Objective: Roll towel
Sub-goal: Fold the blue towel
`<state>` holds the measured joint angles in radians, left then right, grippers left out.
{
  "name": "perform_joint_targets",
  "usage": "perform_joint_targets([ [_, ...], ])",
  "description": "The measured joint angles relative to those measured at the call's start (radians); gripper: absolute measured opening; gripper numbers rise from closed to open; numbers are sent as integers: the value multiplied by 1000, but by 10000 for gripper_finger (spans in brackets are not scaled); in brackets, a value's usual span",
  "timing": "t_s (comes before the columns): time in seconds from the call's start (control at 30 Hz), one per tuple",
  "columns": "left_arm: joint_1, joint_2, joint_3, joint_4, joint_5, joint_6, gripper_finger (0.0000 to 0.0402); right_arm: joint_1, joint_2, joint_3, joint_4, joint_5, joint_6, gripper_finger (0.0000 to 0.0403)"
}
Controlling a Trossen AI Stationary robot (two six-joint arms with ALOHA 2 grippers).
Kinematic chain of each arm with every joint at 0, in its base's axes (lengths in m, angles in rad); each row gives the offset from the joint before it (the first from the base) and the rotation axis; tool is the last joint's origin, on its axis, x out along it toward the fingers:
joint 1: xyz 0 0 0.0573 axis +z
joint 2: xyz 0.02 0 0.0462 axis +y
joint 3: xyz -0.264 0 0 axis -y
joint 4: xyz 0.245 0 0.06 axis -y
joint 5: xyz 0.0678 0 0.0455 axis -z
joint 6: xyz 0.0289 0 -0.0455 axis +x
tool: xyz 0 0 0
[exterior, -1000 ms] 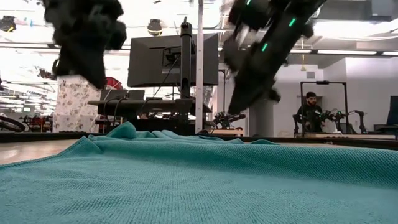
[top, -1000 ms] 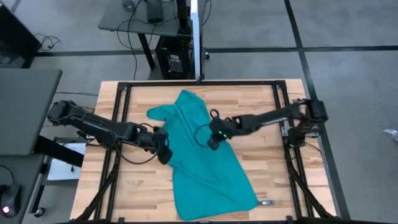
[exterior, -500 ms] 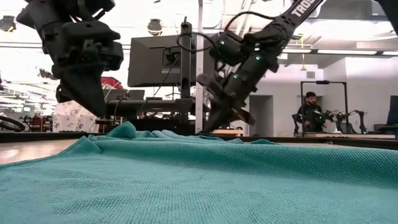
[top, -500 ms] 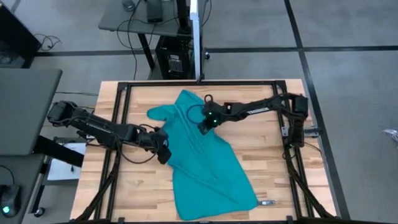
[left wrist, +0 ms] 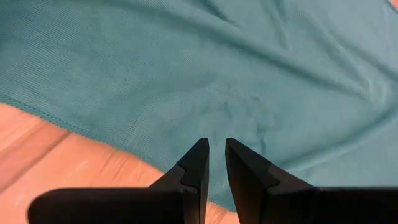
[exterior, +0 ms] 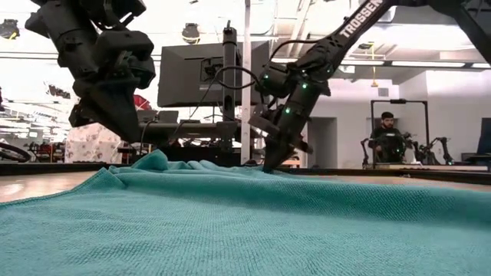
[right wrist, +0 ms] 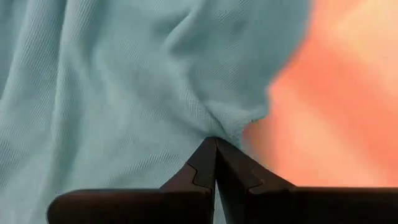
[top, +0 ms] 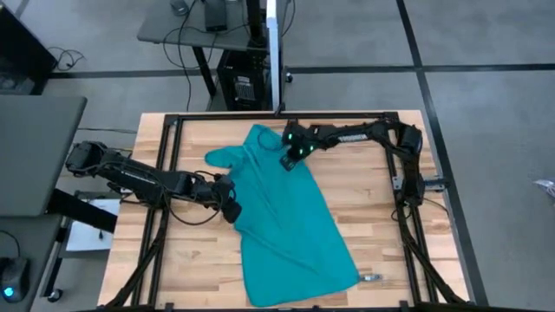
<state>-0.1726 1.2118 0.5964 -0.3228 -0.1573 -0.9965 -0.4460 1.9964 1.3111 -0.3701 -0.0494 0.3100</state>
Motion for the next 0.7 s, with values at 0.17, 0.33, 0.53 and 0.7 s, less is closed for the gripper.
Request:
perform_joint_targets([
  [0.17,15,0,4,-3,-1,-17,39,-87,-13,28,-87,-14,-6,0],
  [0.33,93,-28,74,-7,-2,20,39,-61,-85,32,-164,-76,-30,0],
  [0.53,302,-44,172,-245,-4,111,39,58,-146,29,-232,-81,-53,0],
  [0.7,500,-19,154,-284,52,280,39,181,-146,-23,-212,-82,0,0],
])
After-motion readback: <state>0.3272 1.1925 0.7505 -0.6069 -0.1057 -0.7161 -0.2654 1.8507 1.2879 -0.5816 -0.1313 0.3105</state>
